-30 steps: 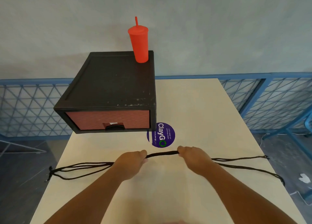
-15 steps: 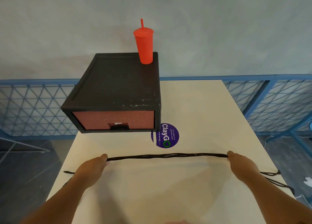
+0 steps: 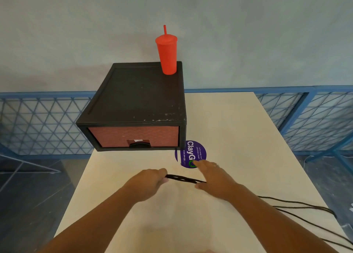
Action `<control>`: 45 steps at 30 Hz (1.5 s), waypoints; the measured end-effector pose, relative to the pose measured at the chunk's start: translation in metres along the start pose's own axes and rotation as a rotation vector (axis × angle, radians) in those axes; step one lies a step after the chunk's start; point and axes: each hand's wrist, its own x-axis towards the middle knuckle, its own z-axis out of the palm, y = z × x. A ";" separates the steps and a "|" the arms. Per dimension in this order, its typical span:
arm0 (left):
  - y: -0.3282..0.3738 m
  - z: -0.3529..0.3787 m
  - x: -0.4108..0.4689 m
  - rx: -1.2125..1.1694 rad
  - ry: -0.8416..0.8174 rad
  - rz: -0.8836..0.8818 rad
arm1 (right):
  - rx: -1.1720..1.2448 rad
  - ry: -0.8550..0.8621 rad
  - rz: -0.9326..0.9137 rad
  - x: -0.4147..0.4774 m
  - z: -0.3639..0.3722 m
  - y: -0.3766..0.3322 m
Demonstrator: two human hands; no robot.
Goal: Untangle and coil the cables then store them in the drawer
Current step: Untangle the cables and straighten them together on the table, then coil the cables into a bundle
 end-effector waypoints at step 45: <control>0.032 -0.086 -0.024 -1.776 -0.563 0.222 | 0.021 0.331 0.170 0.022 -0.066 -0.021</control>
